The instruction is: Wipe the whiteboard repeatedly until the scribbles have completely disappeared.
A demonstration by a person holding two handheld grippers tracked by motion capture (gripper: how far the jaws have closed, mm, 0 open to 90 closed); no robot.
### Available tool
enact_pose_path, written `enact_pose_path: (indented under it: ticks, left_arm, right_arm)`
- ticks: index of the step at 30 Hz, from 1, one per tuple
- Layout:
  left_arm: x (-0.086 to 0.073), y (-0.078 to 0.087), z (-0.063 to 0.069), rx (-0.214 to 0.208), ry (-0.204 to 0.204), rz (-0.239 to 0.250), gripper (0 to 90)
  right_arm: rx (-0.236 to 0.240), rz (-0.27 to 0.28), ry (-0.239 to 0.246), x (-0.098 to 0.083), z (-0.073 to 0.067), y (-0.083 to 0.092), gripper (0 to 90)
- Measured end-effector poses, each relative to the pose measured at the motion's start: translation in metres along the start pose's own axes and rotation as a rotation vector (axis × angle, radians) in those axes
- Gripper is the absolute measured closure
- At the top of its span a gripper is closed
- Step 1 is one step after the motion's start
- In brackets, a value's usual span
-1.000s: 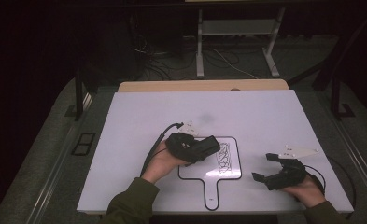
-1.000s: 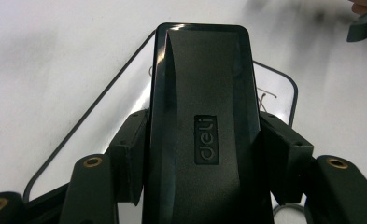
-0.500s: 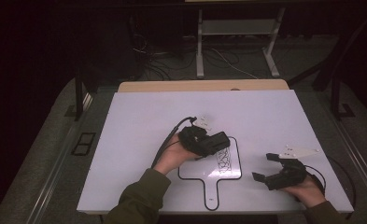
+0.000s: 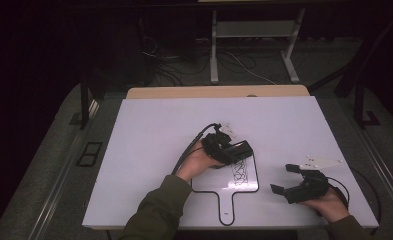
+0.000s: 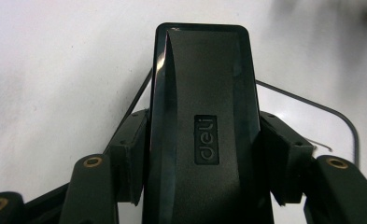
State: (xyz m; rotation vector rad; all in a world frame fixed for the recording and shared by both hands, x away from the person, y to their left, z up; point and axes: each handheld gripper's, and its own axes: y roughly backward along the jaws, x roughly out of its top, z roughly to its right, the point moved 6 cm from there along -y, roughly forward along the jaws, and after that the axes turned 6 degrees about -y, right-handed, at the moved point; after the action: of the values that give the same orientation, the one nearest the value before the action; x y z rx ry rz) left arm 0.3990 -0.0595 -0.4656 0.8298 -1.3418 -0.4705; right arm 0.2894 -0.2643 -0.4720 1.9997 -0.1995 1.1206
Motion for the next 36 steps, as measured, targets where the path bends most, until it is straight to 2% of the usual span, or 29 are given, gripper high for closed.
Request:
enact_pose_path:
  ticks: [5,7,8,9,11,12,13,15,16,18,19,20,21,22,23,24,26,27,28,29,30,31,32,36]
  left_arm:
    - [0.005,-0.008,-0.006,0.008,-0.033,-0.032,39.3]
    - [0.007,-0.012,-0.008,0.013,-0.027,-0.032,39.4]
    - [0.009,-0.014,-0.008,0.019,-0.008,-0.015,39.4]
    - [0.008,-0.014,-0.011,0.014,-0.037,-0.044,39.4]
    - [0.010,-0.018,-0.013,0.026,-0.012,-0.024,39.3]
    - [0.009,-0.017,-0.017,0.022,-0.038,-0.052,39.4]
    - [0.010,-0.020,-0.017,0.028,-0.013,-0.034,39.4]
    - [0.009,-0.022,-0.021,0.028,-0.022,-0.045,39.4]
    - [0.009,-0.024,-0.021,0.036,-0.001,-0.033,39.3]
    - [0.006,-0.024,-0.025,0.040,-0.034,-0.066,39.4]
    - [0.005,-0.025,-0.025,0.038,-0.034,-0.072,39.4]
    - [0.005,-0.026,-0.024,0.039,-0.014,-0.053,39.3]
    - [0.004,-0.025,-0.025,0.037,-0.033,-0.069,39.3]
    - [0.005,-0.025,-0.024,0.042,-0.030,-0.063,39.4]
    - [0.006,-0.027,-0.022,0.051,-0.008,-0.043,39.3]
    - [0.005,-0.026,-0.022,0.049,-0.034,-0.073,39.4]
    - [0.007,-0.027,-0.022,0.064,-0.042,-0.057,39.4]
    - [0.005,-0.025,-0.024,0.059,-0.076,-0.091,39.4]
    - [0.007,-0.028,-0.019,0.060,-0.022,-0.058,39.4]
    - [0.007,-0.028,-0.019,0.060,-0.020,-0.057,39.4]
    - [0.006,-0.027,-0.020,0.055,-0.053,-0.080,39.4]
    - [0.007,-0.028,-0.019,0.057,-0.049,-0.070,39.4]
    - [0.007,-0.027,-0.019,0.054,-0.071,-0.084,39.4]
    - [0.009,-0.029,-0.012,0.040,-0.068,-0.083,39.4]
  right_arm:
    - [0.002,0.002,-0.002,0.000,0.000,0.000,0.0]
    - [0.002,0.003,-0.003,0.000,0.000,0.001,0.0]
    - [0.002,0.004,-0.004,0.000,0.000,0.001,0.0]
    - [0.002,0.004,-0.004,0.000,0.000,0.001,0.0]
    - [0.002,0.006,-0.003,0.000,0.001,0.001,0.0]
    - [0.002,0.006,-0.004,0.000,0.001,0.001,0.0]
    - [0.002,0.006,-0.004,0.000,0.001,0.001,0.0]
    - [0.002,0.007,-0.005,0.000,0.001,0.002,0.0]
    - [0.002,0.007,-0.005,0.000,0.001,0.002,0.0]
    - [0.002,0.007,-0.006,0.000,0.001,0.002,0.0]
    - [0.001,0.007,-0.006,0.000,0.001,0.002,0.0]
    - [0.001,0.008,-0.007,0.000,0.001,0.002,0.0]
    - [0.001,0.008,-0.007,0.000,0.001,0.002,0.0]
    - [0.001,0.007,-0.008,0.000,0.001,0.002,0.0]
    - [0.000,0.007,-0.008,0.000,0.002,0.002,0.0]
    - [0.000,0.007,-0.008,0.000,0.002,0.003,0.0]
    - [0.000,0.007,-0.008,0.000,0.001,0.002,0.0]
    - [0.000,0.006,-0.009,0.000,0.001,0.002,0.0]
    - [0.000,0.006,-0.008,0.000,0.001,0.002,0.0]
    - [0.000,0.005,-0.008,0.000,0.001,0.002,0.0]
    - [0.000,0.005,-0.008,0.000,0.001,0.002,0.0]
    - [0.000,0.004,-0.008,0.000,0.001,0.002,0.0]
    - [0.000,0.004,-0.009,0.000,0.001,0.002,0.0]
    - [-0.001,0.006,-0.009,0.000,0.001,0.002,0.0]
